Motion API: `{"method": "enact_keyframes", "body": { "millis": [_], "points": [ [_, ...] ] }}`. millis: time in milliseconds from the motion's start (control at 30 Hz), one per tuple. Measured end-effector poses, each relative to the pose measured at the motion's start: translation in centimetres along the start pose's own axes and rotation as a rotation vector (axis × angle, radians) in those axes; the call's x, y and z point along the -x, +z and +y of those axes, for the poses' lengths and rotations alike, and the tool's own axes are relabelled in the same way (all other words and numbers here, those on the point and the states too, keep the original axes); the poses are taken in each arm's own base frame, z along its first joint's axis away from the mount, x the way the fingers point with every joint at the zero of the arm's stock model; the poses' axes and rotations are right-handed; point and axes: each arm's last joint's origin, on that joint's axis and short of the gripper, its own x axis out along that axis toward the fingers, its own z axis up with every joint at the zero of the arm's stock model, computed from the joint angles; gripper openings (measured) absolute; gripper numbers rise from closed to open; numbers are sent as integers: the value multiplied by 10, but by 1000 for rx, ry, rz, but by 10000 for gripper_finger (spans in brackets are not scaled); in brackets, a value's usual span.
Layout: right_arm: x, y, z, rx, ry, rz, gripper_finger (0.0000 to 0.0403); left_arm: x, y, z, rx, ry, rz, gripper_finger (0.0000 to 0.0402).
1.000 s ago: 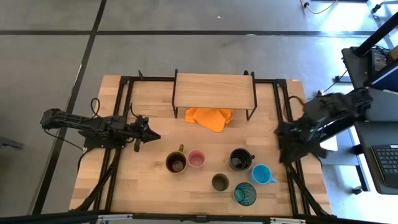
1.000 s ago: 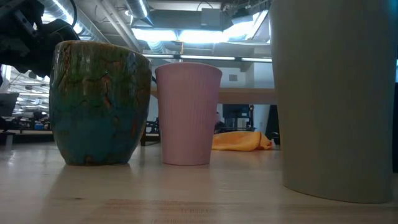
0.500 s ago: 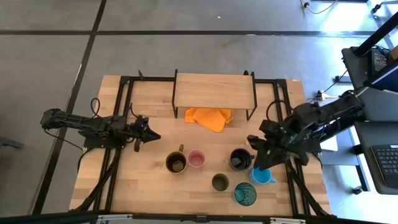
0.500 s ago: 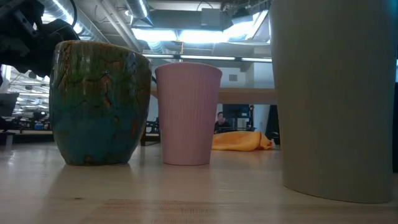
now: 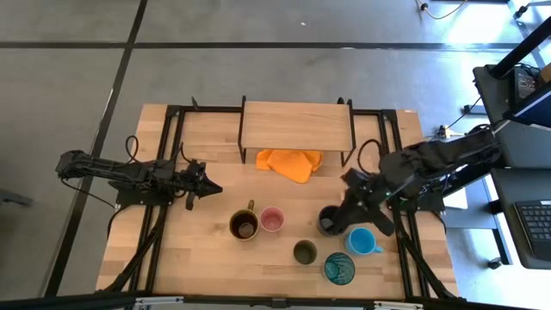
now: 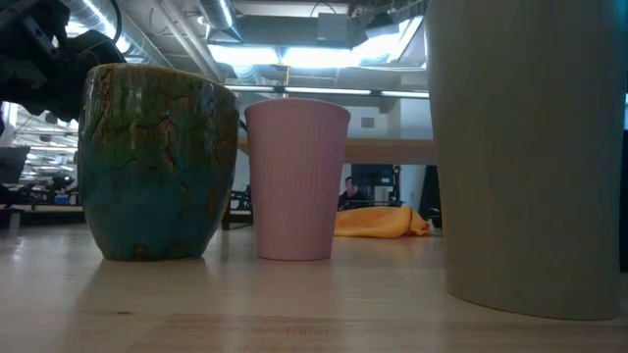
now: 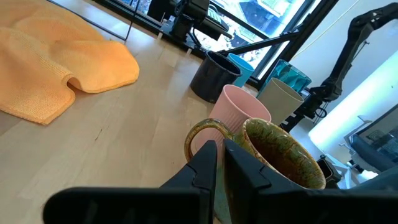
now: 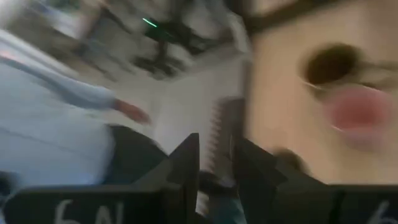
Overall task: Stack small to large cups/mugs on shelf
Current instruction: Put the blue cup on the shelf
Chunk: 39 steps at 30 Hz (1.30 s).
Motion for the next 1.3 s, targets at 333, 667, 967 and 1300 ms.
{"method": "enact_keyframes", "body": {
  "millis": [333,667,967,1300],
  "points": [
    [1,-22,32,-53,-360,306,93,0,0,0,0,0,0,19],
    [-57,-59,38,-170,-589,458,93,0,0,0,0,0,0,19],
    [-107,-81,31,-228,-725,530,93,0,0,0,0,0,0,19],
    [-134,-91,26,-320,-773,523,93,0,0,0,0,0,0,19]
  ]
}}
